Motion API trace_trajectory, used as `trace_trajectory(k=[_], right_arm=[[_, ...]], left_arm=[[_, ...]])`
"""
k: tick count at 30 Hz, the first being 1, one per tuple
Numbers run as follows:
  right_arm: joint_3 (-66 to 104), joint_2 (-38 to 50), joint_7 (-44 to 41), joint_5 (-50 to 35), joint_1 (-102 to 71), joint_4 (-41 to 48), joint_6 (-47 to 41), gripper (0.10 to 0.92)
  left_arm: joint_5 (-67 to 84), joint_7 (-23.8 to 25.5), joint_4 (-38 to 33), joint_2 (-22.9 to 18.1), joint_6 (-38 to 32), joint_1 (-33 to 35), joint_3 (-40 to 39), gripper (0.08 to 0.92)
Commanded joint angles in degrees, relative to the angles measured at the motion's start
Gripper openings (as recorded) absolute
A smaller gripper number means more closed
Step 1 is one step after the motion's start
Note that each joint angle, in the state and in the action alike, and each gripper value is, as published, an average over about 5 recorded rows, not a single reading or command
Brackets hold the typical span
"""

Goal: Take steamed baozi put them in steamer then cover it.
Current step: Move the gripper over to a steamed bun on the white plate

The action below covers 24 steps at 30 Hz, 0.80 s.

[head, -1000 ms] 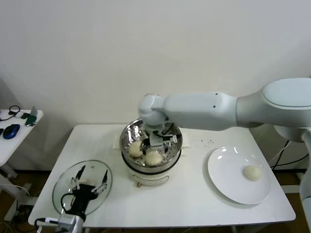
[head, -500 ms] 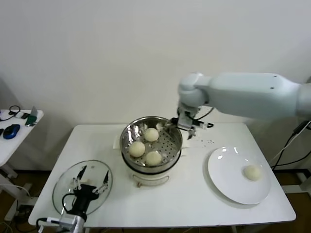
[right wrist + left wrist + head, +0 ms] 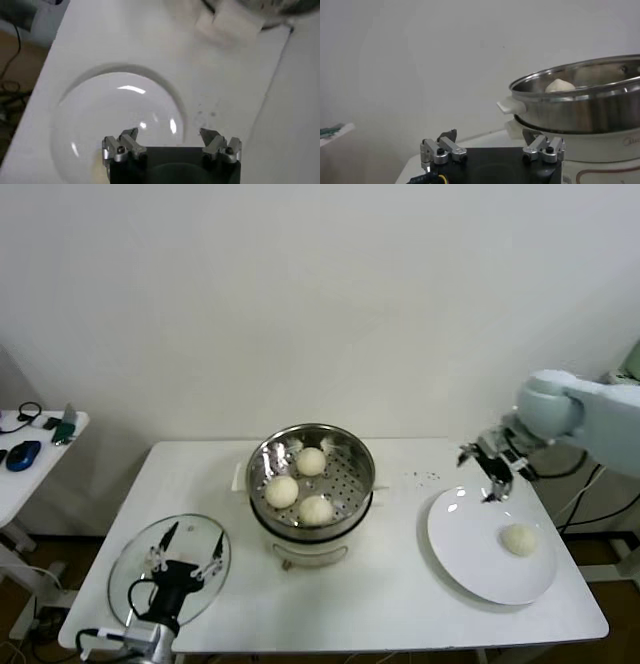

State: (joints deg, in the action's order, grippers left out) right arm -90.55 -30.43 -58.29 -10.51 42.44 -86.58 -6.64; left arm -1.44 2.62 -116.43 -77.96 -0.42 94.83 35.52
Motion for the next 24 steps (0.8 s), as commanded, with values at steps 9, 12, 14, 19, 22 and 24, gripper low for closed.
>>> trace_trajectory(k=[9,12,14,19,22,24], right_arm=[[38.6,11.6,-1.7,9.7,-46.0,15.9,-0.7,0.823],[40.3,9.9,-1.7,11.0,-47.2,18.9,0.9,0.823],[41.4,8.5,-1.7,11.8,-47.8,20.8,1.8,0.823],[42.2,5.2,-1.8,12.7,-48.2,24.2,2.9,0.823],[42.9,3.1,-1.7,13.2,-48.1,26.2,3.6,0.823],[42.6,1.8,-1.8,13.4,-47.4,27.2,4.0,0.823]], left_arm=[[-1.2,-0.1,-0.8,-1.0,0.2,1.3,0.9,0.823],[-1.4,-0.1,-0.7,-1.2,0.2,1.6,1.0,0.823],[-1.5,-0.1,-0.6,-1.4,0.2,1.6,1.0,0.823],[-1.8,-0.1,-0.3,-1.6,0.3,1.4,0.9,0.823],[-2.0,-0.1,-0.2,-1.6,0.6,1.1,0.9,0.823],[-2.2,-0.1,-0.1,-1.6,0.7,0.9,0.8,0.823]])
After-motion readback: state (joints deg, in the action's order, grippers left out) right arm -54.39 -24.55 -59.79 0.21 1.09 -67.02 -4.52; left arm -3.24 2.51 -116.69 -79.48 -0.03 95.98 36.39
